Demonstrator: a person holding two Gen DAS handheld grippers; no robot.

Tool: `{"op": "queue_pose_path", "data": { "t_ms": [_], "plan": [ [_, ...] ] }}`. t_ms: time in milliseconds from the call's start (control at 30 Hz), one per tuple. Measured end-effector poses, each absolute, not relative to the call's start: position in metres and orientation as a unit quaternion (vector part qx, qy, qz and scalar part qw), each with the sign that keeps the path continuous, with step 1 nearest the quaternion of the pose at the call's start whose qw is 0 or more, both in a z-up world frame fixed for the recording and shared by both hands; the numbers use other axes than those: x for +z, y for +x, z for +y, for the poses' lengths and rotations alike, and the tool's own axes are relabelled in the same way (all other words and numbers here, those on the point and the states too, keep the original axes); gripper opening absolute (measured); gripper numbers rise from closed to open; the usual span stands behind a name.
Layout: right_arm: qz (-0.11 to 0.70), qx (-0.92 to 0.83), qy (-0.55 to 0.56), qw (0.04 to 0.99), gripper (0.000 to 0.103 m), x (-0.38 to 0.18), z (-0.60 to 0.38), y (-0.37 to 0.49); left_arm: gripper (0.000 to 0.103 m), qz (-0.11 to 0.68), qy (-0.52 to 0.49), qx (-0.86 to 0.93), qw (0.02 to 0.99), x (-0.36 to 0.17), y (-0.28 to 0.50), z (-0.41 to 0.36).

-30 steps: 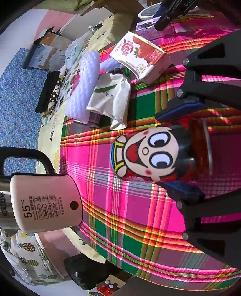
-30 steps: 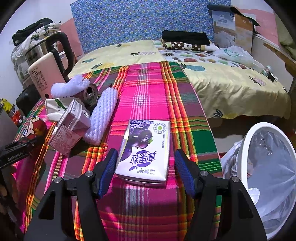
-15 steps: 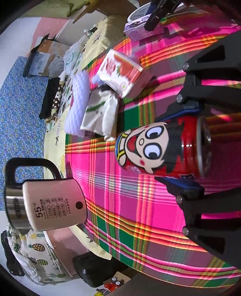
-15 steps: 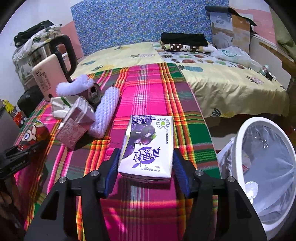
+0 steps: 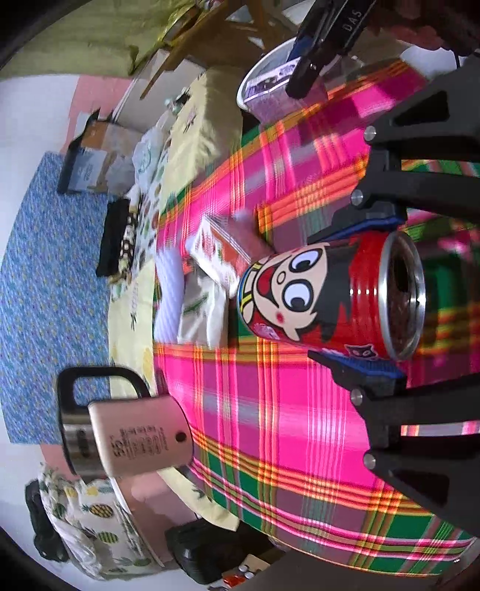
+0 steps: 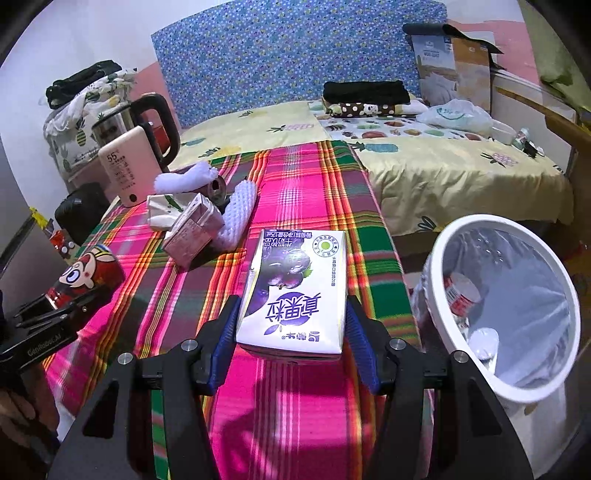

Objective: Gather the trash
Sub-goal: 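Carry the red can and purple box over the white bin and open both tools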

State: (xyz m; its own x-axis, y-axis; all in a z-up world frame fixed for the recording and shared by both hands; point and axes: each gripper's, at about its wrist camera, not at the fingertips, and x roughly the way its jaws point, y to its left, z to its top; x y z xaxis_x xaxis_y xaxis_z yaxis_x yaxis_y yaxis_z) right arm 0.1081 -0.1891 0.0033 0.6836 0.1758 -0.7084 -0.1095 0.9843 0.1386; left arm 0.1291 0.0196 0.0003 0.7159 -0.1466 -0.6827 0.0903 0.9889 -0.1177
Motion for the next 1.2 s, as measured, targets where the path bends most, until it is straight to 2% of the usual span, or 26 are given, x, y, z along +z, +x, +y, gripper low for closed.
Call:
{"op": "queue_pose_path", "data": {
  "t_ms": [667, 1200],
  "plan": [
    [0.37, -0.014, 0.08, 0.926, 0.056, 0.01, -0.27, 0.078, 0.054, 0.358, 0.02, -0.232, 0.904, 0.02, 0.138, -0.127],
    [0.395, -0.098, 0.101, 0.908, 0.057, -0.011, -0.346, 0.079, 0.055, 0.391, 0.054, -0.35, 0.85, 0.005, 0.18, -0.25]
  ]
}}
